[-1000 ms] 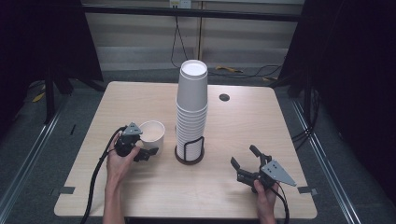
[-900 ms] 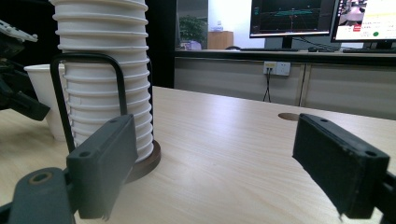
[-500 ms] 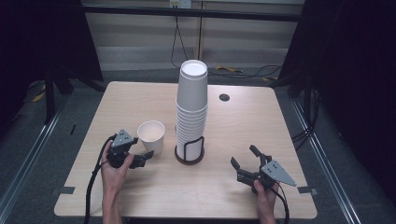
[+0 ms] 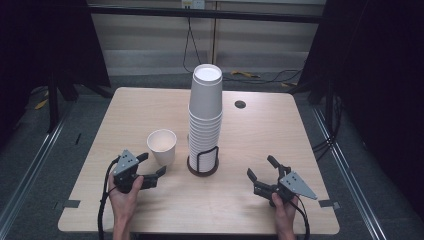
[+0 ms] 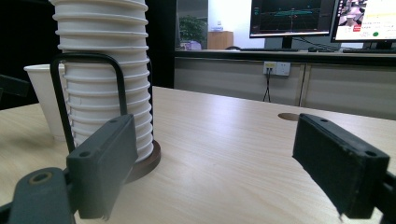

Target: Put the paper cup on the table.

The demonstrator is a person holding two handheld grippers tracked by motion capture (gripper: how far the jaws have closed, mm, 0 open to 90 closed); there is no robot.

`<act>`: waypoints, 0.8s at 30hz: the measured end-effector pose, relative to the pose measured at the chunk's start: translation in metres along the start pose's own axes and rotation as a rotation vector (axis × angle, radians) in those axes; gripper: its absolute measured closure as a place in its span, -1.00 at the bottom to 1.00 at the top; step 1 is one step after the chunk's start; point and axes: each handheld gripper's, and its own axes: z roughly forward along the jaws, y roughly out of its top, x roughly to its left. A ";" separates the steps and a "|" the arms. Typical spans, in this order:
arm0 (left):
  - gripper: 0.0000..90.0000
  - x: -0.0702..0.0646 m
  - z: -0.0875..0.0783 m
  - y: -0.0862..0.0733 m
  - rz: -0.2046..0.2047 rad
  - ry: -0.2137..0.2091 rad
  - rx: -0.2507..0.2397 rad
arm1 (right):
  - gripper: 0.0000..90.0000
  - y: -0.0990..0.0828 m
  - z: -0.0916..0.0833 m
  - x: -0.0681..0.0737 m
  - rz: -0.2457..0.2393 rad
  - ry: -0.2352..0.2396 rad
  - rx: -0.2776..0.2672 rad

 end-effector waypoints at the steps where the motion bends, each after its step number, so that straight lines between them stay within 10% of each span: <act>1: -0.63 -0.002 0.000 -0.001 -0.004 -0.011 -0.004 | -0.70 0.000 0.000 0.000 0.000 0.000 0.000; 24: -0.63 -0.070 0.039 -0.016 0.050 -0.079 -0.178 | -0.70 0.000 0.000 0.000 0.000 -0.001 0.000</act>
